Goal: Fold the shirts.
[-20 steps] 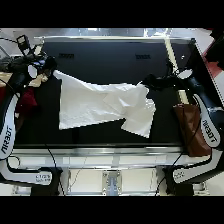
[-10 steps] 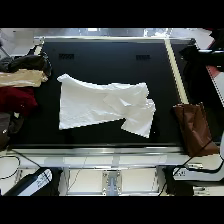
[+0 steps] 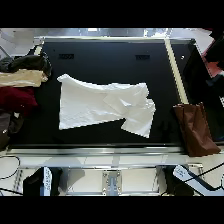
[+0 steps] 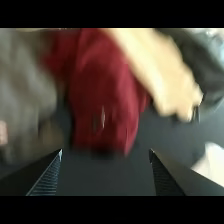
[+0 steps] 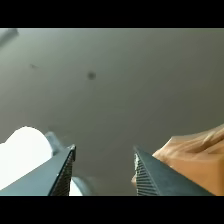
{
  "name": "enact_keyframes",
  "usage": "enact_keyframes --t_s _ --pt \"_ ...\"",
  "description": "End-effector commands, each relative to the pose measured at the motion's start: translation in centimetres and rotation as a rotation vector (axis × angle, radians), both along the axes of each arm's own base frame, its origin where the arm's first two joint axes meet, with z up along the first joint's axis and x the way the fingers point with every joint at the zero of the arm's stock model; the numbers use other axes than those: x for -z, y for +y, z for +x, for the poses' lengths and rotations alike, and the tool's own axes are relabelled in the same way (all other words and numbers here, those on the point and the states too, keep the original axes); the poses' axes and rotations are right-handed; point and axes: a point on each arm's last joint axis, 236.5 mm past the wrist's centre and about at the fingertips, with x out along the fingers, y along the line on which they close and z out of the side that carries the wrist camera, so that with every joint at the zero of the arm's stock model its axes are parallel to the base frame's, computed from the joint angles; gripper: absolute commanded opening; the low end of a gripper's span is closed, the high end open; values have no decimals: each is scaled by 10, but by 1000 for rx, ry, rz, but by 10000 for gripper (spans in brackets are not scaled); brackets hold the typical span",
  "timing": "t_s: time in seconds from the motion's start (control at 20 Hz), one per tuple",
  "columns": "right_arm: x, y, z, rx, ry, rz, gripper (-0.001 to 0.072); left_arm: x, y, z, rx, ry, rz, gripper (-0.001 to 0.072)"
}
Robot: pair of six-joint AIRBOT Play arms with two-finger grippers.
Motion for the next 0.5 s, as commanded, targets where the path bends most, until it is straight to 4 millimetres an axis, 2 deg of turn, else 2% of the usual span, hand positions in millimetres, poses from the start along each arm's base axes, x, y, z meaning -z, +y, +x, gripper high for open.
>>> enact_keyframes --t_s 0.0,0.1,0.15,0.2,0.25,0.35,0.45 --pt "83 20 -7 229 -32 354 410 72 -51 -11 -36 -87 -320 621" --pt "123 70 -14 -9 96 395 411 76 -61 -9 5 -88 -328 621" --pt "136 92 -16 -108 148 432 427 75 -64 -7 26 -88 -324 621" --pt "150 108 -16 -157 200 481 496 74 -67 -5 39 -93 -333 621" --pt "164 121 -15 -192 245 519 526 74 -70 -3 51 -96 -337 620" --pt "182 146 -13 -277 308 561 526 73 -74 -1 61 -104 -352 621" --pt "192 166 -5 -344 337 551 524 74 -76 -1 66 -101 -355 621"
